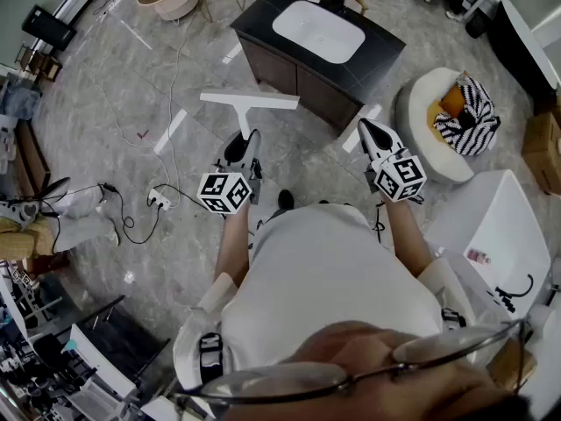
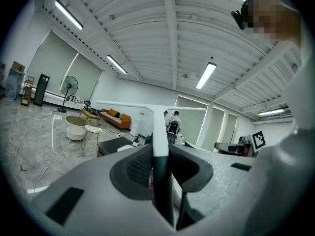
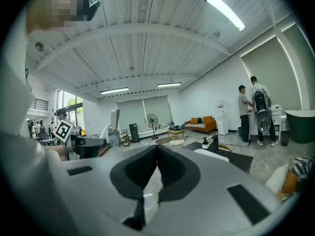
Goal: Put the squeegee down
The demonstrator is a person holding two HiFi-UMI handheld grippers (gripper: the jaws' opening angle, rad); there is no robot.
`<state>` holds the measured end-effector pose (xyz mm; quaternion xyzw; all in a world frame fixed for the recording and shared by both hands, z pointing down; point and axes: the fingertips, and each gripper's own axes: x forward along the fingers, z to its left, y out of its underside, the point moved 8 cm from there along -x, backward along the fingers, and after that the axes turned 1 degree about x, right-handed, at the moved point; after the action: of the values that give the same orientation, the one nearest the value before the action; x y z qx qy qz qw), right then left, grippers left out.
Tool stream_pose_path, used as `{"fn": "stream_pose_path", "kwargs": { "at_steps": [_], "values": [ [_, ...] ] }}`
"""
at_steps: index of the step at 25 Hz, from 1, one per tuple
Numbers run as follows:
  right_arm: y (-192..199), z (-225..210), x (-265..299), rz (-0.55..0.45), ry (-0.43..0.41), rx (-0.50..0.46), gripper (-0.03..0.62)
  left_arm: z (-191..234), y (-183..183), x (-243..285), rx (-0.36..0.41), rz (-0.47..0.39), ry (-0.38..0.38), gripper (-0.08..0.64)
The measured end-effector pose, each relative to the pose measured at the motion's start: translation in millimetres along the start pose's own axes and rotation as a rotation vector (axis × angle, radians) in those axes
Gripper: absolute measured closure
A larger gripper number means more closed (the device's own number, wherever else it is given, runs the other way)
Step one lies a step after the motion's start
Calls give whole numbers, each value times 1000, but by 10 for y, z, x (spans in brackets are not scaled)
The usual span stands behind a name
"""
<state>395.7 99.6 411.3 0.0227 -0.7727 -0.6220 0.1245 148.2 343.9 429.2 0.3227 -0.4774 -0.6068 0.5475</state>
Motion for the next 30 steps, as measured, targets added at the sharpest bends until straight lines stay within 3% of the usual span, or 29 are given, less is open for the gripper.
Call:
{"fn": "stream_pose_path", "kwargs": {
  "at_steps": [17, 30],
  "values": [
    [-5, 82, 87, -8, 22, 10, 586, 138, -23, -29, -2, -1, 13, 466],
    [37, 349, 378, 7, 44, 22, 586, 509, -154, -47, -3, 6, 52, 466]
  ]
}}
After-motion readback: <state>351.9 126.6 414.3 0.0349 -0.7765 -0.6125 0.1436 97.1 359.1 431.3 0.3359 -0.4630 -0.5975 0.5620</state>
